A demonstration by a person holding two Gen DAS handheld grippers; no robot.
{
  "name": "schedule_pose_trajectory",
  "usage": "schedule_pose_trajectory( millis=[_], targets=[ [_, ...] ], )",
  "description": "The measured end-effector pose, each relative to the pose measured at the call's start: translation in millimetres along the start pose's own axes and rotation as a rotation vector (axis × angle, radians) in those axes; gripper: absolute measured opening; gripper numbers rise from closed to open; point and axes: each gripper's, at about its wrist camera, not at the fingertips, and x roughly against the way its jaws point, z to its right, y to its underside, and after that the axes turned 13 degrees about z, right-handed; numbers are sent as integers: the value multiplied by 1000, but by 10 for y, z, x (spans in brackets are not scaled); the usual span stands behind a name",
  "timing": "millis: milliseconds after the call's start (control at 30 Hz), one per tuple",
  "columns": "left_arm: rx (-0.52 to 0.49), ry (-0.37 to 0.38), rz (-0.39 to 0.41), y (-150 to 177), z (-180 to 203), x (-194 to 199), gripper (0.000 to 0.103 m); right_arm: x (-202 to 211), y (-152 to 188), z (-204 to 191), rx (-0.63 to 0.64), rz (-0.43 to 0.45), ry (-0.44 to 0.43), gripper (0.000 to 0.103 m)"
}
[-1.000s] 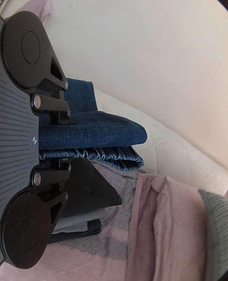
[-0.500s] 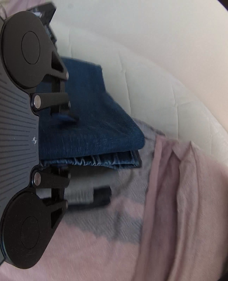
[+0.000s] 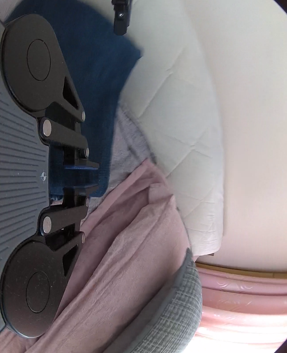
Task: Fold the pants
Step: 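Carry the folded jeans with both grippers to the clothes stack by the pillows, then lower the jeans onto the clothes stack and open both grippers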
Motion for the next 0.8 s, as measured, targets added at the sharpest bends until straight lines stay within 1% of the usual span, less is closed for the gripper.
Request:
schedule_pose_trajectory(
  millis=[67, 100, 133, 233, 300, 367, 433, 500, 567, 600, 667, 733, 767, 800],
  targets=[
    [-26, -27, 13, 176, 34, -87, 22, -120, 197, -38, 45, -21, 12, 8],
    [-29, -32, 26, 274, 44, -107, 22, -182, 260, -19, 43, -50, 8, 8],
    [-34, -36, 37, 338, 58, -110, 22, -202, 297, 5, 38, -60, 4, 8],
    [-45, -43, 58, 348, 82, -27, 22, -155, 292, 63, 23, -42, -14, 8],
    [-31, -60, 59, 297, 71, 117, 21, 3, 236, 141, -26, -20, -22, 9],
    [-4, -64, 79, 264, 49, 321, 20, 268, 211, 175, -80, 18, -22, 9],
    [7, -57, 115, 296, 108, 621, 20, 582, 237, 157, -97, 53, -27, 9],
    [8, -54, 124, 368, 187, 843, 20, 865, 303, 100, -104, 75, -44, 9],
    [7, -47, 107, 466, 265, 976, 21, 1028, 411, 27, -93, 72, -41, 9],
    [-6, -54, 94, 533, 303, 1012, 21, 1065, 484, -25, -81, 52, -46, 9],
    [-24, -79, 35, 699, 357, 1003, 20, 1045, 627, -104, -66, 7, -61, 9],
    [-60, -96, 26, 876, 389, 984, 22, 998, 790, -172, -34, -14, -55, 8],
    [-97, -109, 12, 948, 416, 953, 23, 971, 835, -177, -41, -28, -55, 8],
    [-110, -118, 2, 980, 431, 933, 23, 954, 862, -173, -56, -32, -52, 8]
  ],
)
